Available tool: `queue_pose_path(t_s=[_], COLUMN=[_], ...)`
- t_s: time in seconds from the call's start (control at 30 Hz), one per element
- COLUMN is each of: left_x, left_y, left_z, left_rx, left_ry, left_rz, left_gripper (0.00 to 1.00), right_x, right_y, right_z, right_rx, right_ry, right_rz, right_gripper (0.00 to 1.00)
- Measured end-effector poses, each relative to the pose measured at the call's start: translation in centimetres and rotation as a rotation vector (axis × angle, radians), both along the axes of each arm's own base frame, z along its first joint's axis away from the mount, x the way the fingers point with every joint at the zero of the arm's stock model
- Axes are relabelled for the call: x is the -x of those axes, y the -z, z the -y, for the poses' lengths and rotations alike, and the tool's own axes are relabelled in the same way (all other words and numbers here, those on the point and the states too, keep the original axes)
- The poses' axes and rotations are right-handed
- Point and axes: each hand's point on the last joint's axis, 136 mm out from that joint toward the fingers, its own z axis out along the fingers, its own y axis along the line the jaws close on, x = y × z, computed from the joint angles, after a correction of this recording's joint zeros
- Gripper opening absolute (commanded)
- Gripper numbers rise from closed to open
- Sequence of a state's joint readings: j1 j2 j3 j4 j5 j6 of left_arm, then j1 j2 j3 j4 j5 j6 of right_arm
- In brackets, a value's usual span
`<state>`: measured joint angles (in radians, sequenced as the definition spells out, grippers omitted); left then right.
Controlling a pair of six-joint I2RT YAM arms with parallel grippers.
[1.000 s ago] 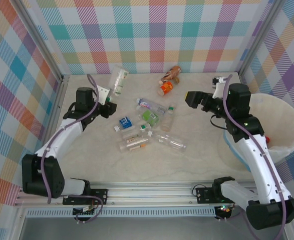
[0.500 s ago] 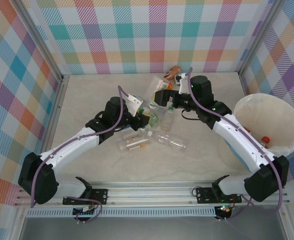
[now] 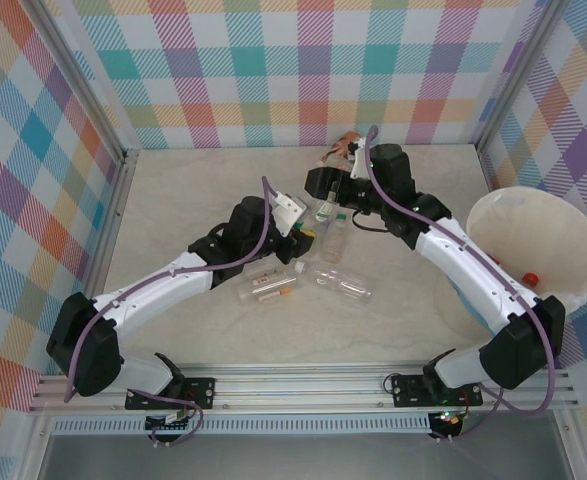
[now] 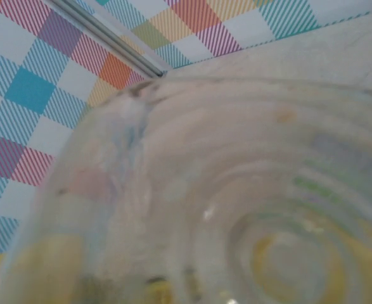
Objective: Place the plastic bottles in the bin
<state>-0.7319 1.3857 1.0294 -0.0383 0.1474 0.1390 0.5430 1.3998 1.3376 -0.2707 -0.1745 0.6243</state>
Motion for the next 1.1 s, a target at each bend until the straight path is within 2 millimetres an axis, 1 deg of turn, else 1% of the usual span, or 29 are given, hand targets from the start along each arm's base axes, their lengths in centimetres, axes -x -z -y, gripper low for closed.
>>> queue_pose_path(t_s=[0.03, 0.07, 0.1, 0.17, 0.33, 0.43, 0.47, 0.5, 0.57, 0.67, 0.8, 0.97, 1.03, 1.1], left_x=[0.0, 0.0, 0.0, -0.1, 0.1, 0.3, 0.6, 0.9, 1.6, 2.0, 1.8, 1.2, 0.8, 0.4], left_y=[0.0, 0.0, -0.1, -0.2, -0.7, -0.4, -0.3, -0.2, -0.1, -0.5, -1.2, -1.4, -1.2, -0.6], left_z=[0.0, 0.0, 0.0, 0.1, 0.5, 0.4, 0.3, 0.3, 0.1, -0.1, -0.7, -1.7, -2.5, -3.7], left_rx=[0.001, 0.001, 0.003, 0.007, 0.035, 0.049, 0.059, 0.069, 0.086, 0.109, 0.139, 0.165, 0.175, 0.177], left_ry=[0.000, 0.000, 0.000, 0.001, 0.015, 0.014, 0.021, 0.029, 0.044, 0.047, 0.014, -0.049, -0.095, -0.155], left_rz=[0.001, 0.001, 0.003, 0.005, 0.008, 0.000, 0.000, 0.000, -0.006, 0.007, 0.030, 0.035, 0.037, 0.028], left_gripper=[0.05, 0.11, 0.18, 0.32, 0.64, 0.87, 0.97, 1.00, 1.00, 1.00, 1.00, 1.00, 1.00, 1.00], right_x=[-0.1, -0.1, -0.2, -0.2, 0.1, 0.4, 0.5, 0.5, 0.5, 0.6, 0.9, 1.4, 1.6, 1.9], right_y=[0.0, 0.0, 0.0, 0.0, -0.6, -0.9, -1.1, -1.2, -1.4, -1.5, -1.7, -2.2, -2.5, -2.9], right_z=[0.1, 0.2, 0.2, 0.3, 0.8, 1.0, 1.2, 1.3, 1.7, 2.3, 3.3, 4.5, 5.2, 6.2], right_rx=[0.000, 0.001, 0.003, 0.000, -0.005, -0.004, -0.002, 0.001, 0.009, 0.021, 0.044, 0.075, 0.099, 0.129], right_ry=[0.008, 0.013, 0.020, 0.029, 0.039, 0.040, 0.043, 0.048, 0.062, 0.087, 0.115, 0.147, 0.167, 0.192], right_rz=[-0.001, -0.002, -0.002, -0.003, 0.013, 0.026, 0.034, 0.040, 0.052, 0.064, 0.091, 0.125, 0.142, 0.166], right_gripper=[0.71, 0.66, 0.63, 0.59, 0.55, 0.54, 0.55, 0.55, 0.55, 0.54, 0.53, 0.53, 0.53, 0.52])
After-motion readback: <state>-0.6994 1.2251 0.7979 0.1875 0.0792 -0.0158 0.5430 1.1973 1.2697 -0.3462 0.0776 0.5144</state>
